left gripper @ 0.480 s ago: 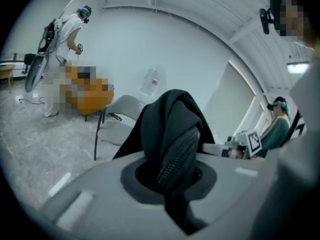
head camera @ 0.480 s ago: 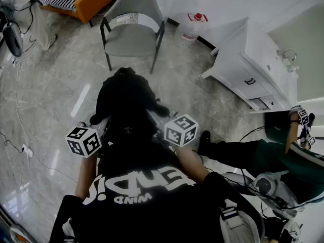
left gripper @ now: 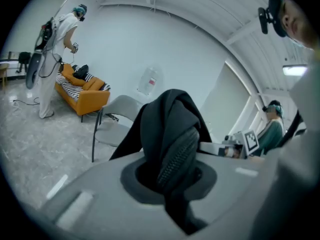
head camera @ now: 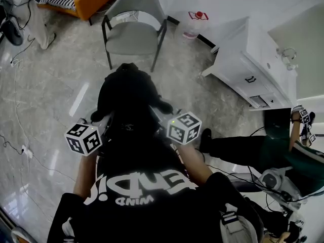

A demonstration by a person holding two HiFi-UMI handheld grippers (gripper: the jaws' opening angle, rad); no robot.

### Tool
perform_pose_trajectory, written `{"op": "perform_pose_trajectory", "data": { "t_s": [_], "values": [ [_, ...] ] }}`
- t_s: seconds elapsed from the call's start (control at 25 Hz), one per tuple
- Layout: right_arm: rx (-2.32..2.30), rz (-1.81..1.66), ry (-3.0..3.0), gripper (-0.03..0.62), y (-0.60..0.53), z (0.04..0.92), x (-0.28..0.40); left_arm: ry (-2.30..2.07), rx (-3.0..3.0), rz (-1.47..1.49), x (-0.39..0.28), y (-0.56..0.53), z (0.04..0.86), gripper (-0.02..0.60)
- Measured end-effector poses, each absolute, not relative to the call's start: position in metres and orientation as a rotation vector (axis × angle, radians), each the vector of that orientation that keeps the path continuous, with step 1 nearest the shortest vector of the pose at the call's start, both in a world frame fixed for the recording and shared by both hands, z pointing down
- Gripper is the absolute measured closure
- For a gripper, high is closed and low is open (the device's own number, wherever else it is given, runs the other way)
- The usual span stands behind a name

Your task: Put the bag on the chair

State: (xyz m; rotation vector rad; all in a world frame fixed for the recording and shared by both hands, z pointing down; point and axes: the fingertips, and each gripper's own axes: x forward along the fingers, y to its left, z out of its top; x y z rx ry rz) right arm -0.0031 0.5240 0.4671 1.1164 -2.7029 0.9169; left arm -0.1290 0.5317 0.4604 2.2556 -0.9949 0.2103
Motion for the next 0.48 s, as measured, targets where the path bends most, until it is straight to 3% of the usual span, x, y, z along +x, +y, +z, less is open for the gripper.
{"op": "perform_pose_trajectory", "data": {
  "t_s": [0.48],
  "values": [
    [1.198, 0.865, -2.736, 0.540, 0.474, 0.445, -0.028, -0.988, 2.309, 0.177, -0.158, 0.483, 0.444, 0.548]
  ]
}}
